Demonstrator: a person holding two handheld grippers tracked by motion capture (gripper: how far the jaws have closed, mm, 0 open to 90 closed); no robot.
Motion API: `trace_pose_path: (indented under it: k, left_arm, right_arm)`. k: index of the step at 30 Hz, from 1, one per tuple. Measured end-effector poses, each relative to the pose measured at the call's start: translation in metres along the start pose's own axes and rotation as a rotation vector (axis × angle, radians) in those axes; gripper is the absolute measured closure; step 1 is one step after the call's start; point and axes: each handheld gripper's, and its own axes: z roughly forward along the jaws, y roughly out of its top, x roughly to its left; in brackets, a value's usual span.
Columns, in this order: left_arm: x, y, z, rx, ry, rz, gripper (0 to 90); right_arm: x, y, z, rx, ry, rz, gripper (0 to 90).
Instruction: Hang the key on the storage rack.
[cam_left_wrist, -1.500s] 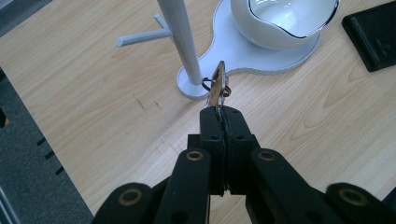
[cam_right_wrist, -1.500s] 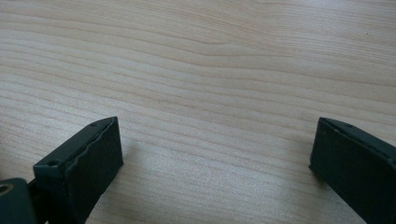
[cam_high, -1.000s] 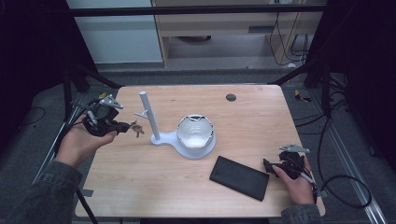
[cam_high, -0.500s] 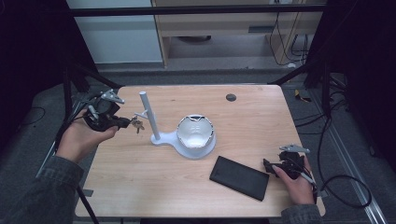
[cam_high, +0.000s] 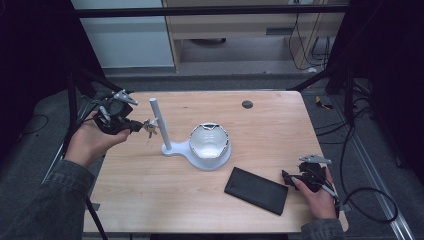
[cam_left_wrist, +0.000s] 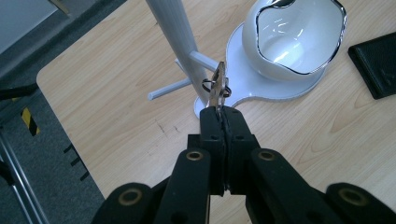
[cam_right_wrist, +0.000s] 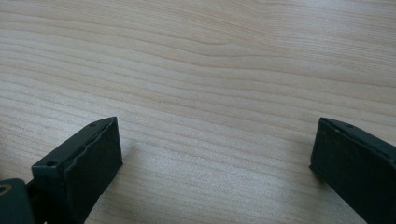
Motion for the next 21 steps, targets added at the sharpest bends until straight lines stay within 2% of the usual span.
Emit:
trace_pose_path:
  k: [12, 21]
  left_arm:
    - [-0.0033, 0.0078, 0.0038, 0.022, 0.005, 0.016, 88.6]
    - [-0.0006, 0.0104, 0.0022, 0.024, 0.016, 0.001, 89.1]
  right_arm:
    - [0.0000, 0.0000, 0.0000, 0.000, 0.000, 0.000, 2.1]
    - [-0.0002, -0.0001, 0.0001, -0.001, -0.001, -0.003, 2.1]
